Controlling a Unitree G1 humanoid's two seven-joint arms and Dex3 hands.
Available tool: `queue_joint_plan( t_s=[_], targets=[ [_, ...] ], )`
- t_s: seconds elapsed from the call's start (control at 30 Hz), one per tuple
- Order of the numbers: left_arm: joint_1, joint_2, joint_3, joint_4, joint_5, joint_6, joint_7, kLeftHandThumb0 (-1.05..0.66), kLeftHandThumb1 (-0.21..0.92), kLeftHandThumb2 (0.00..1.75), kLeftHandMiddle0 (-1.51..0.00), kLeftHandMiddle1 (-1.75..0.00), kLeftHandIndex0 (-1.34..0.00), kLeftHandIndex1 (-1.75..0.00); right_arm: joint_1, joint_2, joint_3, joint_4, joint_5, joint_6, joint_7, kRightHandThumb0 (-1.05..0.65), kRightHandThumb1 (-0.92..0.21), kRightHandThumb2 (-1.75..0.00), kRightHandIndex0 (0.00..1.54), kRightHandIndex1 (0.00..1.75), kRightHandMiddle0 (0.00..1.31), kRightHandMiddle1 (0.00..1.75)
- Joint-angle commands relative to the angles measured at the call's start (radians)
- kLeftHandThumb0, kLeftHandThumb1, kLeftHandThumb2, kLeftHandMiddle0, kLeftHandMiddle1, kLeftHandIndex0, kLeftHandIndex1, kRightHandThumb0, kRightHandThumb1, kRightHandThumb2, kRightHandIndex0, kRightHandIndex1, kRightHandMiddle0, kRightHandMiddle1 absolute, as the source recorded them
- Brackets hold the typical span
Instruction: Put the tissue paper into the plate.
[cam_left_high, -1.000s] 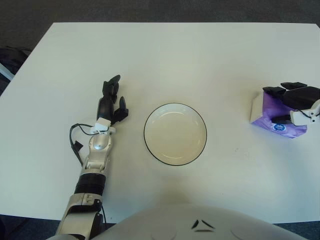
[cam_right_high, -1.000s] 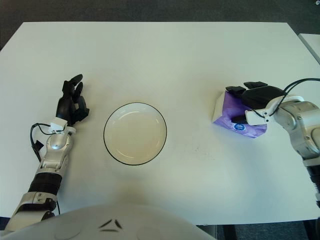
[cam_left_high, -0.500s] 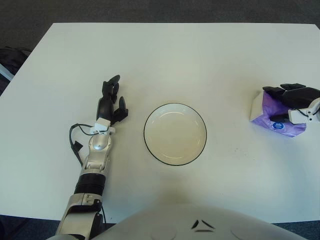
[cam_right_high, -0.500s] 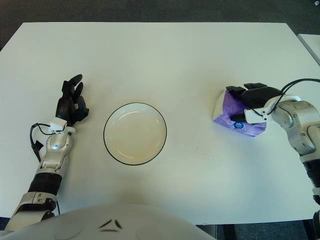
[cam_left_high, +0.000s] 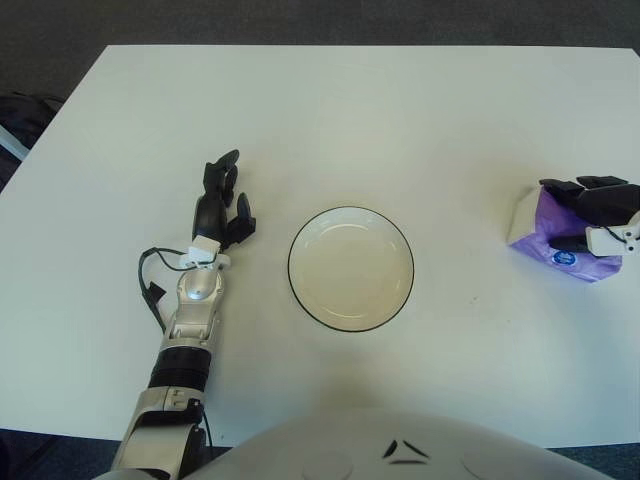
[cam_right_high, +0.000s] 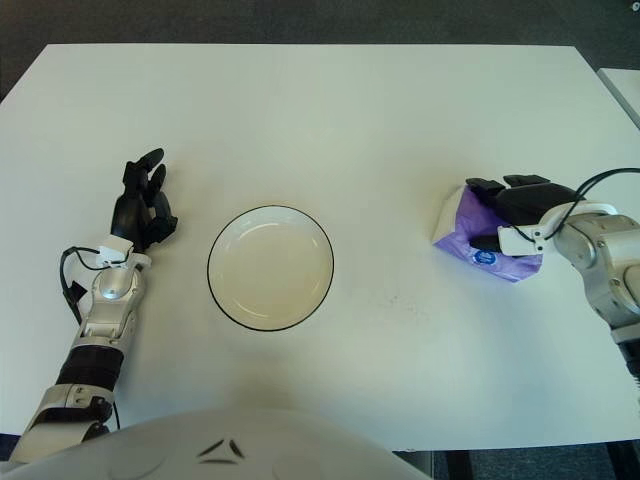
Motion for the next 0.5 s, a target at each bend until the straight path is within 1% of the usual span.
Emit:
queue_joint_plan(
  t_s=[0.0,0.13,0.3,0.47],
  targets=[
    [0.11,-0.015,-0.01,0.092,0.017,0.006,-0.004,-0.68,0.92,0.93,-0.34,-0.05,0.0,-0.81,0.06,0.009,0.025,0.009,-0.015,0.017,0.018,-1.05,-0.92,-0.37,0.0,0.0,0.0,0.0],
    [0.109,-0.015,-0.011,0.087,0.02,0.011,-0.002,-0.68,0.92,0.93,-0.34,-0.05,0.0,-0.81,0.058,0.015,0.048,0.023,-0.019,0.02,0.017,-1.05,-0.92,-0.35,0.0,0.0,0.0,0.0],
    [0.108,-0.015,-0.011,0.084,0.02,0.019,0.0,-0.67,0.92,0.93,-0.33,-0.04,0.0,-0.8,0.067,0.017,0.058,0.028,-0.012,0.019,0.012,-1.05,-0.92,-0.33,0.0,0.0,0.0,0.0],
    [0.105,-0.016,-0.009,0.085,0.016,0.024,-0.003,-0.66,0.92,0.93,-0.32,-0.04,0.0,-0.8,0.084,0.033,0.071,0.051,-0.019,0.011,-0.031,-1.05,-0.92,-0.36,0.0,0.0,0.0,0.0]
  ],
)
